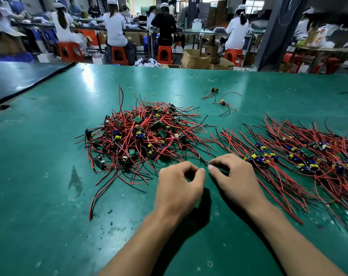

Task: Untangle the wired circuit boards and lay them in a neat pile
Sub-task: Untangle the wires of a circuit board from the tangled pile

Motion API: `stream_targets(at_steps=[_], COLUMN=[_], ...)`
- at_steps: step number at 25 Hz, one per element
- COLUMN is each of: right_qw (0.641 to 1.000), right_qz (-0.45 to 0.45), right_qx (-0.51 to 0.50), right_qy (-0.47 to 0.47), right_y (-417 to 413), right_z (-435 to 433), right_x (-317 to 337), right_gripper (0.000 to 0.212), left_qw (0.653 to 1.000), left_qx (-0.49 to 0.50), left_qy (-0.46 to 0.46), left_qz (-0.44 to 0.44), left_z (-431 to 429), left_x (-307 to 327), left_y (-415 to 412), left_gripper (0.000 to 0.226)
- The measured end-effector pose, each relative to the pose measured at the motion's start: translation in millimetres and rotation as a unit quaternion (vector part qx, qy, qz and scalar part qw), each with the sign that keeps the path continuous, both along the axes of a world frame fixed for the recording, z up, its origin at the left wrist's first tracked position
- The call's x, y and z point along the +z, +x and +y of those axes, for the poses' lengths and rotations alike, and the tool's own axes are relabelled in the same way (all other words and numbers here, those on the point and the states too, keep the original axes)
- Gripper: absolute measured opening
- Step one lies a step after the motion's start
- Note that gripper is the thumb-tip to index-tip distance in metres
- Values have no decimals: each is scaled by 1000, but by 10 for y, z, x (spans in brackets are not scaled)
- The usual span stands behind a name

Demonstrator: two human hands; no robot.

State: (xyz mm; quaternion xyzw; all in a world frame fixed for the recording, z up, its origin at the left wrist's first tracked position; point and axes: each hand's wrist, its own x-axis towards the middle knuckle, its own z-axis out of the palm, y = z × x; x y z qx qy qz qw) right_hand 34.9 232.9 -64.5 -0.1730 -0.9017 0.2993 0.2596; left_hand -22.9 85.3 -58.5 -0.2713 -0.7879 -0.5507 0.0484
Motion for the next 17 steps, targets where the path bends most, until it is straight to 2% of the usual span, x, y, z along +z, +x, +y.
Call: stream_targets(at_steps=[3, 6, 10, 12, 14, 15, 17], right_qw=[999, 993, 994, 994, 994, 992, 993], right_qz=[-36, -87, -91, -73, -79, -74, -16], right_qx=[36, 67, 60, 65, 63, 65, 80], right_qy=[-8, 33, -11, -40, -49, -82, -81], right_y=[54, 68, 40, 21, 23, 34, 146], right_z=[-14, 5, -21, -18, -36, -37, -27], right_x=[36, 70, 109, 127, 127, 133, 106], right_gripper=[33, 49, 24, 25, 27, 26, 24], left_qw=[996, 988, 973, 964, 962, 965, 973], left_qx=[-68, -101, -169, -204, -210, -205, -187], left_qy=[-3, 10, -4, -17, -11, -4, 16], left_qz=[65, 114, 158, 172, 173, 165, 135], left_z=[43, 55, 84, 95, 101, 100, 93], left_x=[8, 35, 71, 71, 49, 46, 56], left_y=[168, 253, 378, 422, 409, 407, 415], left_gripper=[15, 12, 17, 20, 19, 18, 34])
